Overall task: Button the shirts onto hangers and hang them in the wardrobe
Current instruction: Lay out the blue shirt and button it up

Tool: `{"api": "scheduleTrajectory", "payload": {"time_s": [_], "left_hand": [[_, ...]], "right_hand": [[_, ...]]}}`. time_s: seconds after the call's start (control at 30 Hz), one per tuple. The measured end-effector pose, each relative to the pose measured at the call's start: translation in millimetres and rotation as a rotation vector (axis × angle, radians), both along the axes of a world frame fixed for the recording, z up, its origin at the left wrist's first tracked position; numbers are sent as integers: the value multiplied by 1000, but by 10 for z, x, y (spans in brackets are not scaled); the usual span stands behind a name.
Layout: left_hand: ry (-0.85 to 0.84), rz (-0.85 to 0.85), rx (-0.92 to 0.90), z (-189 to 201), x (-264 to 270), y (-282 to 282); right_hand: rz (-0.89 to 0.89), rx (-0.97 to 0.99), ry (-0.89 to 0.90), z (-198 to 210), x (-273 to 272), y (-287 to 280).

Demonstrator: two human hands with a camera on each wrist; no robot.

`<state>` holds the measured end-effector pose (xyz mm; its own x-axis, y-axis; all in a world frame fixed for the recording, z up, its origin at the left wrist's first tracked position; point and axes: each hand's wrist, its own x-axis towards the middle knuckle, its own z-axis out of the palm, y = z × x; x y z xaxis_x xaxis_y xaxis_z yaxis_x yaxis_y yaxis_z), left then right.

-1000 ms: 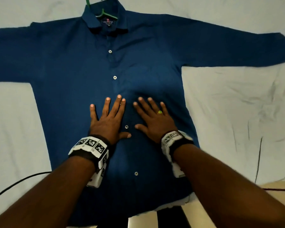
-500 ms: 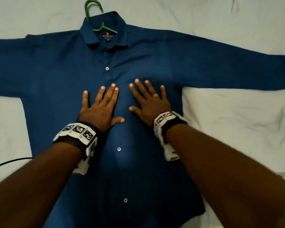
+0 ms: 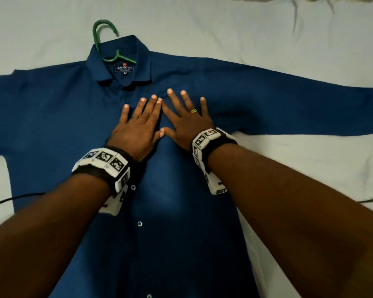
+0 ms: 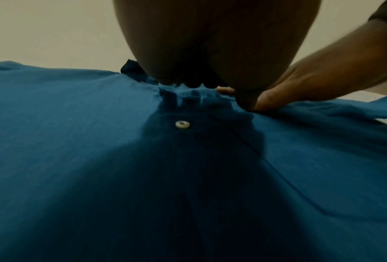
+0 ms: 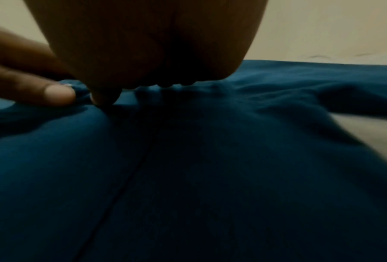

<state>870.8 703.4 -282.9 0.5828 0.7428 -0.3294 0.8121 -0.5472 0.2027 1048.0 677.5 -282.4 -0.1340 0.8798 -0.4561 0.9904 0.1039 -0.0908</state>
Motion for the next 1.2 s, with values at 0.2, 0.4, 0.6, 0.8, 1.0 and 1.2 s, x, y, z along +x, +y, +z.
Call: {"api": "scheduleTrajectory", "payload": {"time_s": [0.2, 0.4, 0.6, 0.8, 1.0, 1.2], "left_hand": [[141, -58, 163, 145, 92, 299], [-198, -188, 101, 108, 999, 398], [44, -156, -53, -105, 1713, 243], [174, -70, -203, 89, 2029, 360], [249, 50, -290, 167, 2339, 321], [196, 51, -227, -66, 2309, 374]], "right_hand": [[-380, 0, -12, -42, 1264, 59], [-305, 43, 27, 16, 1302, 62], [-429, 46, 3, -84, 2350, -468], [-810, -32, -109, 80, 3885, -1097], [-354, 62, -37, 90, 3380, -955], [-504, 40, -100, 50, 4359, -1177]]}}
